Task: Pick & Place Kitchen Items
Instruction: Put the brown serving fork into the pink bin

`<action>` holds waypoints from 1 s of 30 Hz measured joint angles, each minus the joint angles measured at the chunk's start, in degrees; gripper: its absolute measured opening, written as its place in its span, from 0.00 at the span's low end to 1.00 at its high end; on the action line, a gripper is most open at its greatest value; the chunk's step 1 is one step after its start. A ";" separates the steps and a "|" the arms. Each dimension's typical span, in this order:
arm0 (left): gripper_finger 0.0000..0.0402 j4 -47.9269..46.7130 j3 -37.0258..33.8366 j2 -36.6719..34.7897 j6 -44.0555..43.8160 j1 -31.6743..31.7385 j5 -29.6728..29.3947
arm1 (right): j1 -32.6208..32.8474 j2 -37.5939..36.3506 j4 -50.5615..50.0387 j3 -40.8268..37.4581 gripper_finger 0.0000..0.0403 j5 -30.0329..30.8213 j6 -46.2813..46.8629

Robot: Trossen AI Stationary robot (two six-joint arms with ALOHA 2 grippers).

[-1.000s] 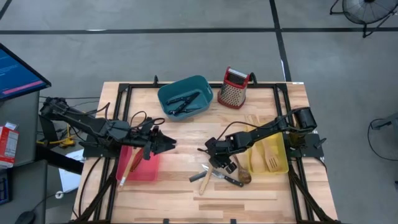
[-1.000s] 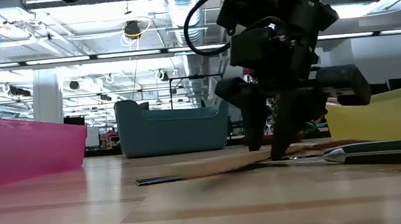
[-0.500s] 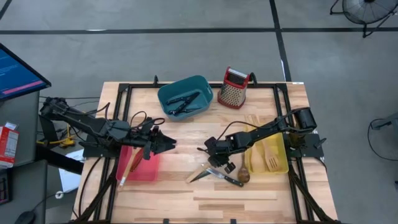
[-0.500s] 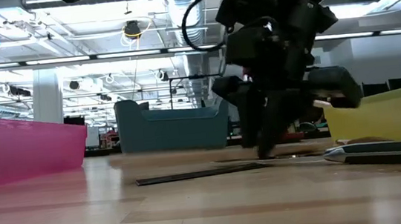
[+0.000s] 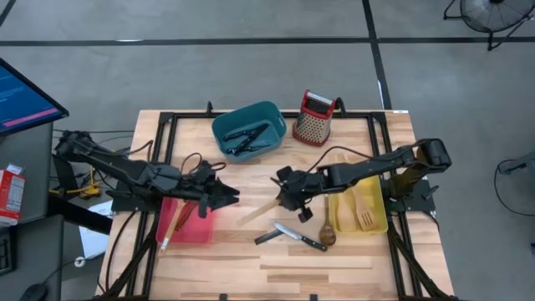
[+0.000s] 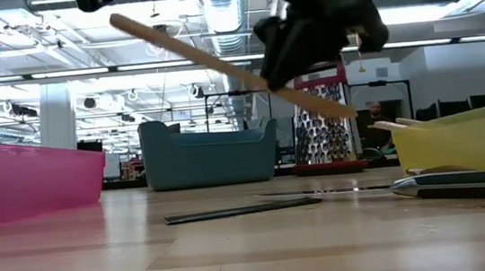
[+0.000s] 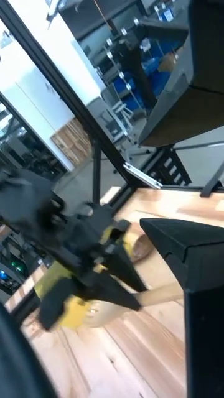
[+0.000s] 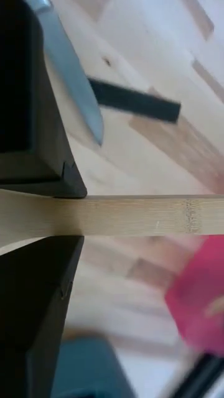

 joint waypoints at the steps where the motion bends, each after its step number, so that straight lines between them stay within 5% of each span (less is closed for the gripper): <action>1: 0.45 0.02 0.00 0.65 -0.11 0.00 0.01 | 0.00 -0.78 -0.14 0.00 0.25 0.71 0.03; 15: 0.45 1.39 0.00 -2.59 1.14 0.00 0.01 | 2.96 -17.06 3.20 0.02 0.25 0.18 4.02; 21: 0.45 1.37 0.00 -4.77 2.81 0.00 0.00 | 5.04 -24.80 7.28 0.04 0.25 -7.80 6.71; 30: 0.45 1.29 0.00 -4.59 3.07 0.00 -0.02 | 8.19 -31.12 30.77 0.17 0.25 -22.54 13.05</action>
